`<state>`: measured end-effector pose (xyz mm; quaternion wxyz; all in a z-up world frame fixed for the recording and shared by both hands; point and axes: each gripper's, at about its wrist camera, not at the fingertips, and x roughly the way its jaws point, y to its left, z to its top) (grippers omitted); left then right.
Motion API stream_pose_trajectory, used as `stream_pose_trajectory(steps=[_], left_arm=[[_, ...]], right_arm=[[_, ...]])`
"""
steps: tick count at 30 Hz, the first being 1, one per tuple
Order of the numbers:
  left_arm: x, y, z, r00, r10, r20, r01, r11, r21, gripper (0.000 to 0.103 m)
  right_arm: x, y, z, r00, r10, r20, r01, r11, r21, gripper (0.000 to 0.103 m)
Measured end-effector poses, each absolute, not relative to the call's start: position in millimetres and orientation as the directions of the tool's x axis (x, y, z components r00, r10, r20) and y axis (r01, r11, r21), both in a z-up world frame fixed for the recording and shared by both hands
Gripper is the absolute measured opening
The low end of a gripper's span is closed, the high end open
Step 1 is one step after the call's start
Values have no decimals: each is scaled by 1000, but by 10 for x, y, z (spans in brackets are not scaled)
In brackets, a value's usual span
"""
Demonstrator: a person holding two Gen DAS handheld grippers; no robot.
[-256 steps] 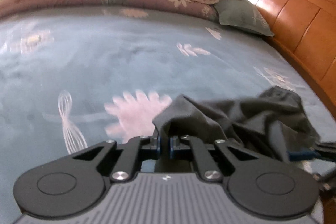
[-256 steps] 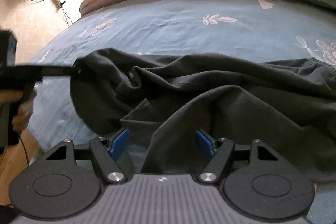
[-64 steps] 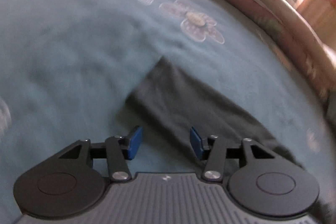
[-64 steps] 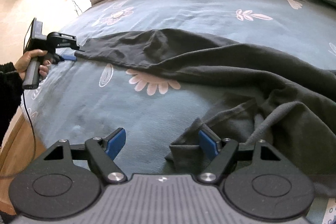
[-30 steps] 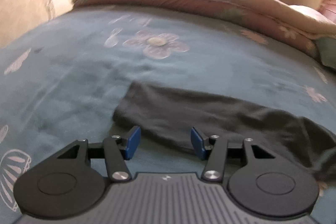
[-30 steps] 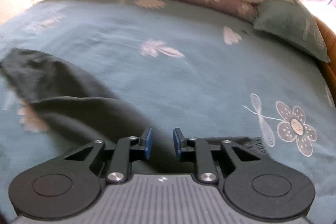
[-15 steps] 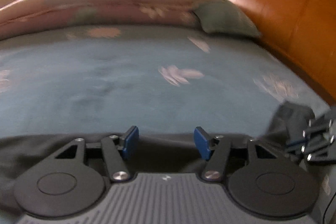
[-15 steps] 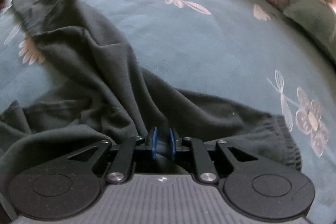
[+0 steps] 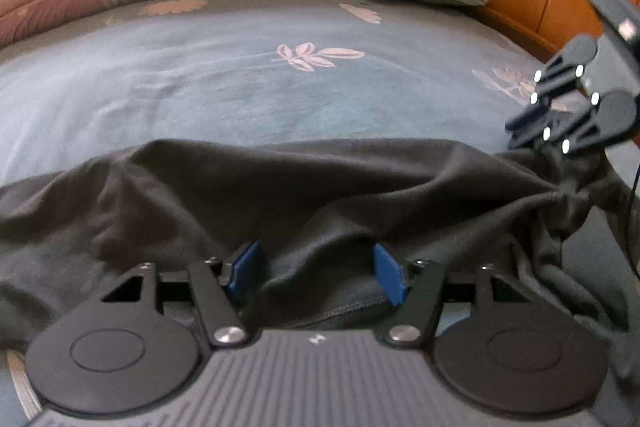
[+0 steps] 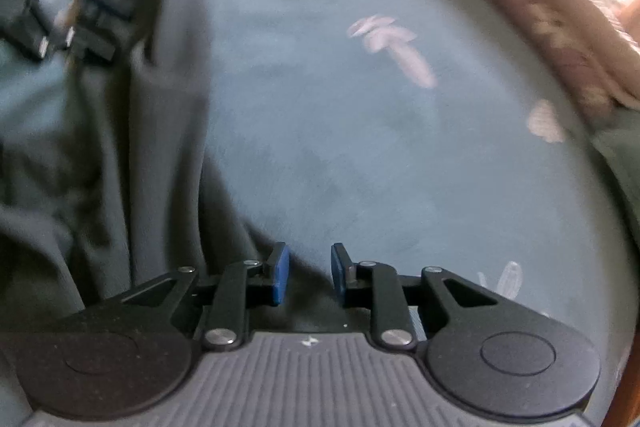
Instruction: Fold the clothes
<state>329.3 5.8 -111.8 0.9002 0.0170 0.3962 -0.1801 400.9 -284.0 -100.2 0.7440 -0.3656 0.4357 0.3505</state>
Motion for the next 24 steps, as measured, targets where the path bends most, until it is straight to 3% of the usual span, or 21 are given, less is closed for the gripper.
stream_pose_trajectory(steps=[3,5,12,13,14,16,24], left_arm=[[3295,32,-1129,621,-305,-722,339,935,-103,69],[3283,1,-1143,625,-295,-723,341,936,-87,70],[3317,-58,-1153,628,-272,-729,319,945,-77,75],[3325,-74,-1155,628,-267,-731,315,946,-75,75],[3334,-90,-1157,629,-262,-732,311,948,-72,75],[3353,-116,-1153,627,-253,-737,303,950,-69,76],[3254,-114,-863,656,-288,-697,295,949,-114,74]], right_arm=[[4095,-2873,-1012,316,230,-920,-880,433,-194,29],[4143,-2902,-1001,279,239,-930,-905,390,-171,35],[4200,-2952,-1019,158,202,-967,-959,266,-101,36],[4186,-2944,-1017,157,198,-968,-959,264,-101,34],[4153,-2935,-1011,158,196,-968,-960,261,-104,22],[4051,-2926,-1013,170,192,-967,-962,244,-120,9],[4014,-3134,-783,420,181,-890,-867,369,-334,8]])
